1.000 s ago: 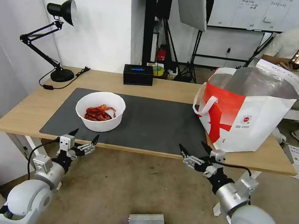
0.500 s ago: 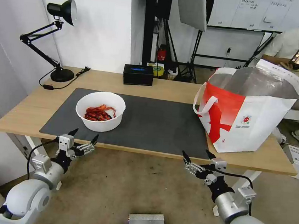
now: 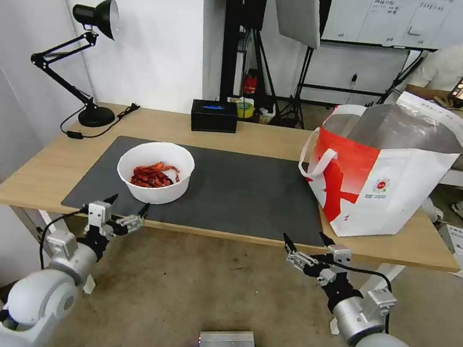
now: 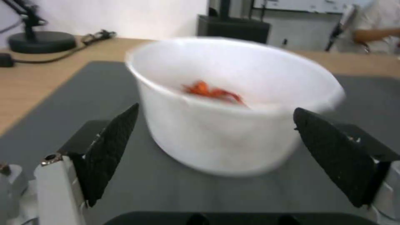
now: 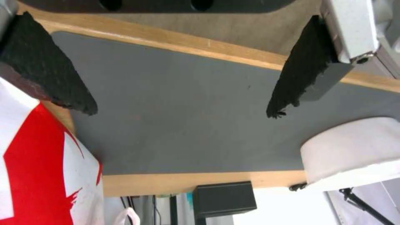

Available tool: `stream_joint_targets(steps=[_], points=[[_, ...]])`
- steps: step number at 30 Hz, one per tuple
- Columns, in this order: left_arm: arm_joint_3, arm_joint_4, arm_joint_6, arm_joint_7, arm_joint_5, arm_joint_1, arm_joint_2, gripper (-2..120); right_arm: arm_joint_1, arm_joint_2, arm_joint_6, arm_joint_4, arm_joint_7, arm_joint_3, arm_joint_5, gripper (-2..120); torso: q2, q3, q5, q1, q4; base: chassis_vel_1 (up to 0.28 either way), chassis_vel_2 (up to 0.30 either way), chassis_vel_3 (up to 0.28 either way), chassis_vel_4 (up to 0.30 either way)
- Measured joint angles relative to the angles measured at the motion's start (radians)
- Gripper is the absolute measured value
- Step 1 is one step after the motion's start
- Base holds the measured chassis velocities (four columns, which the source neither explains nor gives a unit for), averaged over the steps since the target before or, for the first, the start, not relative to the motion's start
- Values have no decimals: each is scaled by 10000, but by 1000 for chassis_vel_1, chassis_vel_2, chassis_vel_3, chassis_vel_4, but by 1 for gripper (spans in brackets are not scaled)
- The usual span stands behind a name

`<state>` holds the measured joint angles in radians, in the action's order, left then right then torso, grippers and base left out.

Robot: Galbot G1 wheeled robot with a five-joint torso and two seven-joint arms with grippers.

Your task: Pick up the trash from the table and place it into the takeout bag.

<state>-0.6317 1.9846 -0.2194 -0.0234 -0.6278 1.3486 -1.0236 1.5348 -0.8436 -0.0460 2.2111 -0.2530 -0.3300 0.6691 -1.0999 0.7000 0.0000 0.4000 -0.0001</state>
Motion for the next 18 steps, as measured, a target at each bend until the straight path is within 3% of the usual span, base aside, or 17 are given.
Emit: stream_joint_targets(steps=[8, 11, 13, 16, 18], points=[[-592, -206, -1208, 584, -1657, -1729, 907, 100, -6, 4, 0, -5, 12, 0, 5, 100, -1, 0, 1, 1, 2, 0, 0, 0, 0], [-201, -648, -2066, 1011, -2423, -2824, 1305, 100, -7, 6, 0, -6, 16, -2, 8, 100, -1, 1, 2, 1, -1, 0, 0, 0, 0], [-96, -752, -2269, 1111, -2520, -2974, 1360, 100, -8, 7, 1, -6, 16, -2, 9, 100, 0, 0, 1, 1, -1, 0, 0, 0, 0], [561, -1587, -3797, 1327, -2880, -3927, 1649, 100, -11, 7, 0, -6, 21, -3, 12, 100, 0, 1, -3, 0, 0, 0, 0, 0, 0], [719, -1822, -4232, 1315, -2997, -4195, 1711, 100, -12, 6, 1, -6, 21, -3, 13, 100, 0, 1, -2, 1, 0, 0, 0, 0, 0]])
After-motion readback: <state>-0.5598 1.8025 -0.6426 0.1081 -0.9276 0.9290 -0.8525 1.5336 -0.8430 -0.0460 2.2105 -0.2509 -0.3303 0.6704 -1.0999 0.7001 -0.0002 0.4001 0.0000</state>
